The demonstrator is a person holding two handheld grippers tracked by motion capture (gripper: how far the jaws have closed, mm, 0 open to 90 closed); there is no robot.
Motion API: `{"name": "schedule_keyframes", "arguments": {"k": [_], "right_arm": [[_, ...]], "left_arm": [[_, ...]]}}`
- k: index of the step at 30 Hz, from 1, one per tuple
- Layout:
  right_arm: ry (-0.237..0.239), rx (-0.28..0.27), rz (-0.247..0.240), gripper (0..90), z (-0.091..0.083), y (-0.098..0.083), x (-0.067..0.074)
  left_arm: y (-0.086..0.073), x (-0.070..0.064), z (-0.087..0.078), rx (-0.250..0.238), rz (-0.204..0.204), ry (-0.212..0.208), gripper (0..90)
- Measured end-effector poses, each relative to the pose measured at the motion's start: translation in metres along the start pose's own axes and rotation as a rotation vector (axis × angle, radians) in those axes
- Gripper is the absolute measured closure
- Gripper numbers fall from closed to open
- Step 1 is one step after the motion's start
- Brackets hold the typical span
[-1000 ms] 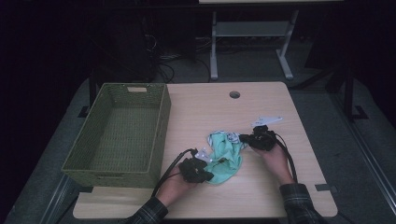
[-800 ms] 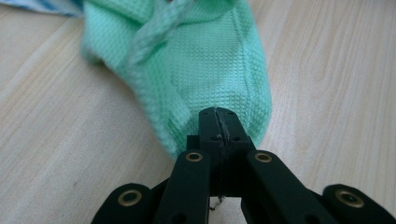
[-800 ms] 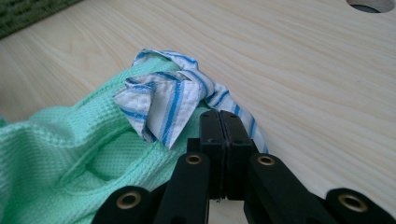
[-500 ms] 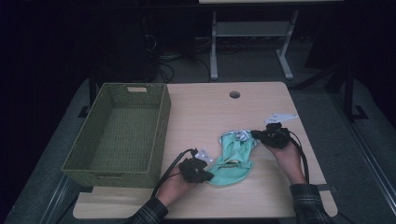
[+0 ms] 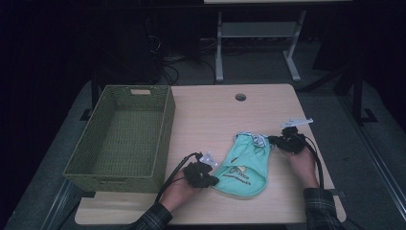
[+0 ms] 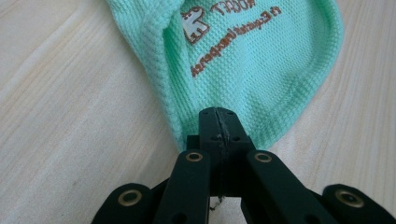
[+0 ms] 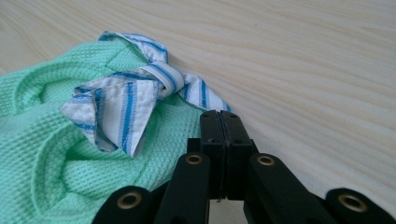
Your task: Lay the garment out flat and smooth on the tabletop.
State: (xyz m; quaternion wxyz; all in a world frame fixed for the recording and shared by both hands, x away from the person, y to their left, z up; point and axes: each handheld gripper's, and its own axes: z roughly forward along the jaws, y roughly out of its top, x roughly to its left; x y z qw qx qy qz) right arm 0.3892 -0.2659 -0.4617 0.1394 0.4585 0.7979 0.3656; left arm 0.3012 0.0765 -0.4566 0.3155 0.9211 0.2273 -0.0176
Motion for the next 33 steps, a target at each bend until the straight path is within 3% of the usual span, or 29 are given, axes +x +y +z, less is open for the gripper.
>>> {"name": "schedule_keyframes", "arguments": {"k": [13, 19, 23, 26, 33], "right_arm": [[0.010, 0.002, -0.001, 87.5, 0.001, -0.001, 0.001], [0.018, -0.031, -0.022, 80.2, -0.007, 0.003, 0.007], [0.012, -0.043, -0.032, 77.1, -0.016, 0.004, 0.010], [0.020, -0.055, -0.032, 77.0, -0.026, 0.004, 0.014], [0.038, -0.068, -0.047, 77.9, -0.036, -0.005, 0.025]], "left_arm": [[0.000, 0.000, 0.000, 0.000, 0.001, 0.000, 89.2], [0.000, 0.000, 0.000, -0.006, 0.008, -0.007, 88.6], [0.001, 0.001, 0.001, -0.017, -0.010, -0.027, 83.4], [0.003, 0.001, -0.003, -0.042, -0.008, -0.041, 78.0], [0.012, 0.003, -0.017, -0.110, -0.007, -0.019, 79.7]]}}
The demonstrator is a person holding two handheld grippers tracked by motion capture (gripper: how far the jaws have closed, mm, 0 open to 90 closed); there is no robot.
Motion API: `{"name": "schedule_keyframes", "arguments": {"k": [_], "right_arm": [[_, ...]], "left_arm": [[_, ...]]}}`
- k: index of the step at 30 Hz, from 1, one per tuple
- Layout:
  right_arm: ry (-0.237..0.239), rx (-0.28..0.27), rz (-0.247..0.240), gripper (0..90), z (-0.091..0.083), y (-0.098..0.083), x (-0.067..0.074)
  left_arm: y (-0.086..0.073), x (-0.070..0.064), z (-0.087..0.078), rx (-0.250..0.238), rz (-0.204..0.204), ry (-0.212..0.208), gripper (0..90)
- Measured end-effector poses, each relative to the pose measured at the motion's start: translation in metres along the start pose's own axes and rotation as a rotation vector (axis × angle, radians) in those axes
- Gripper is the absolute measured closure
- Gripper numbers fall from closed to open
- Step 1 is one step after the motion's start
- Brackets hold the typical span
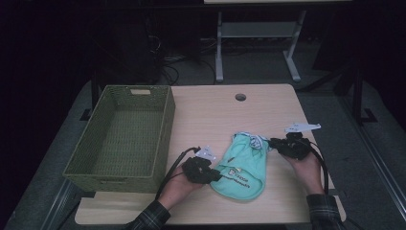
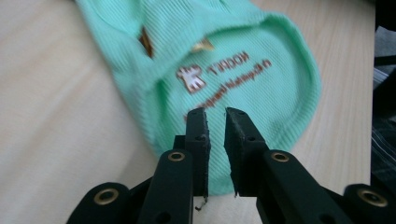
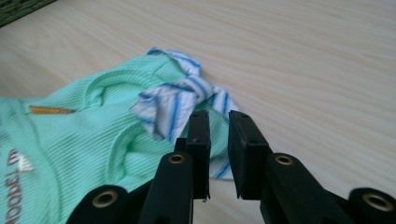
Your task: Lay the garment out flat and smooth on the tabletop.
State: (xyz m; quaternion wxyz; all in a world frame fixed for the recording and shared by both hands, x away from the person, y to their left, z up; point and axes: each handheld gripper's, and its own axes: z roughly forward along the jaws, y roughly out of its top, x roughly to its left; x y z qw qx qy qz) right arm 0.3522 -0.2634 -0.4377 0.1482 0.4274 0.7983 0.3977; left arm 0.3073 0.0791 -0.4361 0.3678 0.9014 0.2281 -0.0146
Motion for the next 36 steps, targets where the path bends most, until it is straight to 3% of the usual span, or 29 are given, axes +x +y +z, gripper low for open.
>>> {"name": "schedule_keyframes", "arguments": {"k": [6, 9, 13, 23, 29, 32, 36], "right_arm": [[0.040, -0.007, 0.000, 81.4, -0.007, -0.006, 0.009], [0.078, 0.016, 0.003, 84.6, -0.008, -0.011, 0.015], [0.114, 0.033, -0.009, 87.0, -0.009, -0.018, 0.026], [0.148, 0.105, -0.050, 89.4, -0.001, -0.036, 0.051], [0.154, 0.152, -0.058, 89.5, 0.006, -0.039, 0.057], [0.150, 0.166, -0.051, 89.5, 0.008, -0.040, 0.057], [0.145, 0.167, -0.051, 89.5, 0.007, -0.040, 0.054]], "left_arm": [[0.014, 0.013, -0.004, -0.034, 0.003, 0.047, 84.8], [0.022, 0.020, -0.003, -0.050, -0.002, 0.068, 87.8], [0.031, 0.031, 0.006, -0.020, 0.020, 0.112, 89.2], [0.044, 0.046, 0.038, -0.005, 0.008, 0.089, 89.2], [0.042, 0.043, 0.056, 0.051, 0.046, 0.090, 89.2], [0.039, 0.043, 0.058, 0.043, 0.033, 0.086, 89.3], [0.036, 0.041, 0.054, 0.066, 0.046, 0.092, 89.3]]}}
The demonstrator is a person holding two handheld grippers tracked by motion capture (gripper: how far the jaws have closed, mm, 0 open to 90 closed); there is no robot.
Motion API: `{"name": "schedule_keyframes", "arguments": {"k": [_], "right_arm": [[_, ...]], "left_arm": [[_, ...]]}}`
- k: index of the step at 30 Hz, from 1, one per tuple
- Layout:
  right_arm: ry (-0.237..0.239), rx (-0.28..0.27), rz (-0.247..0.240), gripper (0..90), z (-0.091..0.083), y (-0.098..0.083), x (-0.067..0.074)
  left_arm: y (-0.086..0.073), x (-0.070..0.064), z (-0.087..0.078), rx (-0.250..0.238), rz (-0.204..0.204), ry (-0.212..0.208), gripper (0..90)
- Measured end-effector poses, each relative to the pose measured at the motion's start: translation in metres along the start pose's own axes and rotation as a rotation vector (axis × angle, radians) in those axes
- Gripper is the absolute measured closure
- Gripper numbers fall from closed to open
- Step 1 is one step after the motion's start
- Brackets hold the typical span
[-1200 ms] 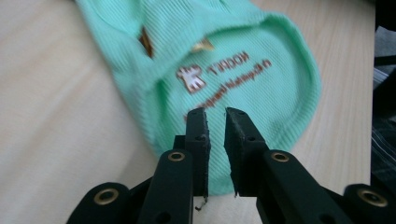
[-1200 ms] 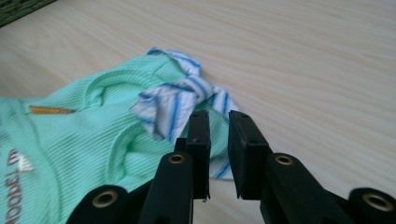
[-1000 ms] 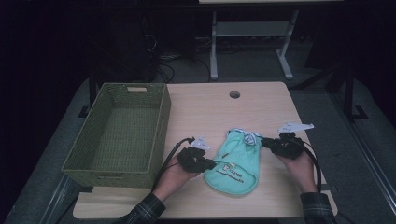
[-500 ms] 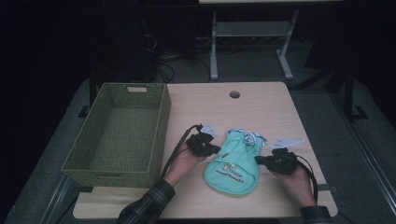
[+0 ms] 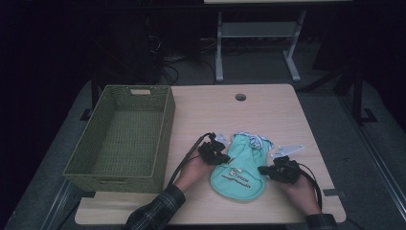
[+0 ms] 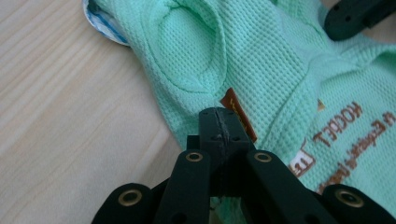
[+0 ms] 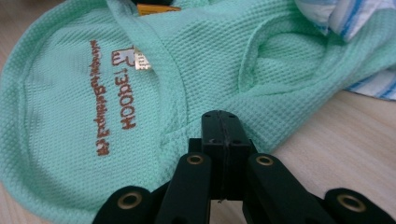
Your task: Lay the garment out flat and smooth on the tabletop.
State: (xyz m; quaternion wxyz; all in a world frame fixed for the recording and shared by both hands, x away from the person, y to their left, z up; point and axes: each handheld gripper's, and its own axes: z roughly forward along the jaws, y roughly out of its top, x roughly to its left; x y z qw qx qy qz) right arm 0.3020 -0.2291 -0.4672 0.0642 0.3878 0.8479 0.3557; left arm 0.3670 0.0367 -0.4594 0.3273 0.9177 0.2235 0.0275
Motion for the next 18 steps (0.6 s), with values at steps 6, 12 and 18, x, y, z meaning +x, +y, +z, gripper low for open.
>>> {"name": "schedule_keyframes", "arguments": {"k": [6, 12, 18], "right_arm": [[-0.036, -0.001, -0.009, 89.5, -0.001, 0.000, -0.004], [-0.064, -0.026, 0.005, 89.5, 0.000, 0.002, -0.014], [-0.091, -0.040, 0.006, 89.5, 0.000, 0.002, -0.018]], "left_arm": [[-0.006, -0.010, -0.005, 0.016, 0.002, -0.016, 89.3], [-0.012, -0.020, -0.009, 0.027, 0.005, -0.053, 89.3], [-0.013, -0.033, -0.008, 0.038, 0.007, -0.102, 89.1]]}}
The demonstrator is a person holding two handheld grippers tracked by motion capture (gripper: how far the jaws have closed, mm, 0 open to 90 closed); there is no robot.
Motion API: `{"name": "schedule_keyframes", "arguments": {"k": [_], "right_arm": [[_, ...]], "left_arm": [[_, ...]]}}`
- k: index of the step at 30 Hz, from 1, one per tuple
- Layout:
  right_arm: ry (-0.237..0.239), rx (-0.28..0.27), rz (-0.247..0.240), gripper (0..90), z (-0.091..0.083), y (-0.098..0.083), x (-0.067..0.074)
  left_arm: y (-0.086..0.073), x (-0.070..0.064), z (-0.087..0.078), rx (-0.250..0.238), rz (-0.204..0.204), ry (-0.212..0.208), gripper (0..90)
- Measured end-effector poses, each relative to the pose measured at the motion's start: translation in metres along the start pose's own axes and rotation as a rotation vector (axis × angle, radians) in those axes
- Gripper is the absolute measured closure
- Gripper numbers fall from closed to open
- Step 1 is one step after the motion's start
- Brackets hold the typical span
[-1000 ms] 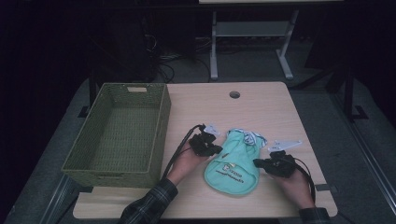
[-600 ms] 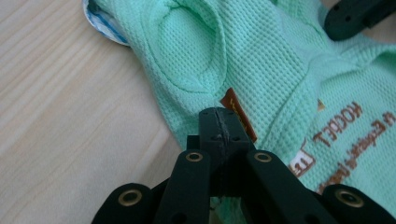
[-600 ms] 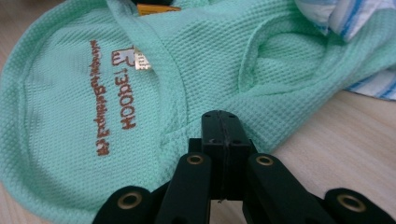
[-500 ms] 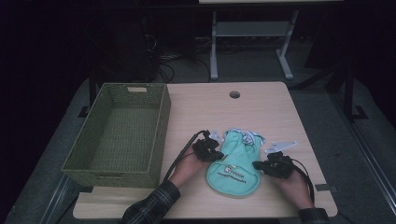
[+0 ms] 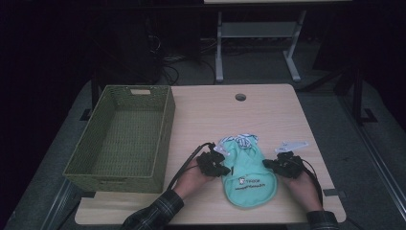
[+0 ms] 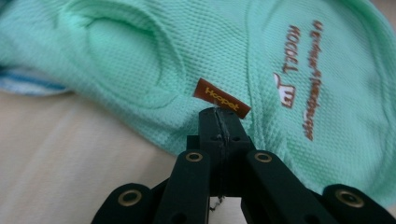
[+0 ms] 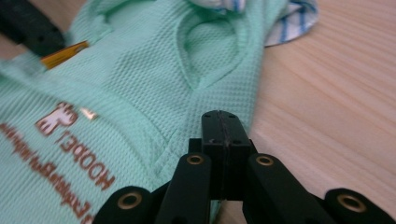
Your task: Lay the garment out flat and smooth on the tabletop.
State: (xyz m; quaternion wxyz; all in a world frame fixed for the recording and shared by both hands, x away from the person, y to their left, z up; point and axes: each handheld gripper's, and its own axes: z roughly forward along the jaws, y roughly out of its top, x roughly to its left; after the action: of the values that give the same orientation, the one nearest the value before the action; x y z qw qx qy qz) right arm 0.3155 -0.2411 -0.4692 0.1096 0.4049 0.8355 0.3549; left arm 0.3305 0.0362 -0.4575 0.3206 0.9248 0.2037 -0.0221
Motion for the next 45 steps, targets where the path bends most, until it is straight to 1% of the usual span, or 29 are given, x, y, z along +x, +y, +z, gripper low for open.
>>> {"name": "schedule_keyframes", "arguments": {"k": [4, 6, 7, 10, 11, 12, 16, 17, 18, 21, 22, 24, 27, 28, 29, 31, 34, 35, 38, 40, 42, 43, 45], "right_arm": [[-0.008, -0.009, -0.003, 89.4, 0.001, 0.000, -0.002], [-0.011, -0.014, -0.003, 89.2, 0.001, 0.000, -0.003], [-0.011, -0.013, 0.001, 88.9, 0.000, 0.000, -0.003], [-0.007, -0.031, 0.005, 87.3, -0.006, -0.001, -0.002], [-0.005, -0.037, 0.009, 86.0, -0.009, -0.002, -0.001], [-0.001, -0.046, 0.013, 84.1, -0.012, -0.003, -0.001], [0.016, -0.059, 0.021, 75.1, -0.024, -0.008, 0.001], [0.018, -0.061, 0.023, 73.7, -0.026, -0.010, 0.002], [0.021, -0.058, 0.024, 72.8, -0.028, -0.012, 0.003], [0.032, -0.049, 0.027, 68.5, -0.032, -0.019, 0.005], [0.031, -0.049, 0.023, 67.2, -0.033, -0.022, 0.005], [0.033, -0.047, 0.026, 66.6, -0.036, -0.026, 0.005], [0.028, -0.028, 0.033, 66.6, -0.037, -0.032, 0.005], [0.027, -0.023, 0.028, 66.9, -0.037, -0.034, 0.004], [0.029, -0.015, 0.033, 67.3, -0.037, -0.035, 0.005], [0.027, -0.005, 0.035, 69.8, -0.038, -0.036, 0.003], [0.033, 0.005, 0.037, 73.3, -0.036, -0.036, 0.003], [0.030, 0.016, 0.032, 75.4, -0.035, -0.036, 0.003], [0.027, 0.023, 0.025, 80.7, -0.036, -0.036, 0.004], [0.025, 0.027, 0.025, 84.2, -0.036, -0.036, 0.004], [0.024, 0.028, 0.025, 85.6, -0.036, -0.035, 0.004], [0.020, 0.026, 0.011, 85.9, -0.036, -0.035, 0.004], [0.014, 0.026, 0.011, 86.2, -0.037, -0.035, 0.004]], "left_arm": [[0.002, -0.007, 0.002, 0.006, 0.015, -0.024, 88.2], [0.004, -0.007, 0.000, 0.001, 0.016, -0.017, 84.7], [0.005, -0.005, -0.003, -0.013, 0.008, -0.010, 83.6], [0.010, 0.003, -0.016, -0.057, -0.016, 0.030, 80.1], [0.012, 0.008, -0.021, -0.061, -0.009, 0.051, 77.4], [0.014, 0.011, -0.025, -0.070, -0.014, 0.071, 74.4], [0.019, 0.031, -0.035, -0.095, -0.061, 0.145, 60.8], [0.020, 0.036, -0.036, -0.101, -0.072, 0.154, 59.4], [0.021, 0.041, -0.036, -0.108, -0.085, 0.168, 57.9], [0.022, 0.051, -0.033, -0.111, -0.113, 0.179, 53.6], [0.022, 0.055, -0.031, -0.109, -0.119, 0.190, 52.8], [0.023, 0.059, -0.028, -0.118, -0.135, 0.192, 51.9], [0.024, 0.065, -0.022, -0.121, -0.135, 0.189, 49.9], [0.023, 0.068, -0.020, -0.110, -0.128, 0.187, 48.7], [0.023, 0.070, -0.018, -0.105, -0.131, 0.189, 47.7], [0.022, 0.072, -0.014, -0.108, -0.144, 0.176, 47.1], [0.021, 0.074, -0.007, -0.096, -0.134, 0.180, 47.7], [0.020, 0.074, -0.005, -0.091, -0.128, 0.183, 50.1], [0.019, 0.074, -0.002, -0.087, -0.110, 0.203, 62.5], [0.018, 0.074, -0.001, -0.079, -0.109, 0.203, 73.2], [0.018, 0.073, -0.001, -0.078, -0.100, 0.208, 77.5], [0.018, 0.073, -0.002, -0.076, -0.099, 0.209, 78.6], [0.018, 0.072, -0.005, -0.080, -0.108, 0.221, 79.3]]}}
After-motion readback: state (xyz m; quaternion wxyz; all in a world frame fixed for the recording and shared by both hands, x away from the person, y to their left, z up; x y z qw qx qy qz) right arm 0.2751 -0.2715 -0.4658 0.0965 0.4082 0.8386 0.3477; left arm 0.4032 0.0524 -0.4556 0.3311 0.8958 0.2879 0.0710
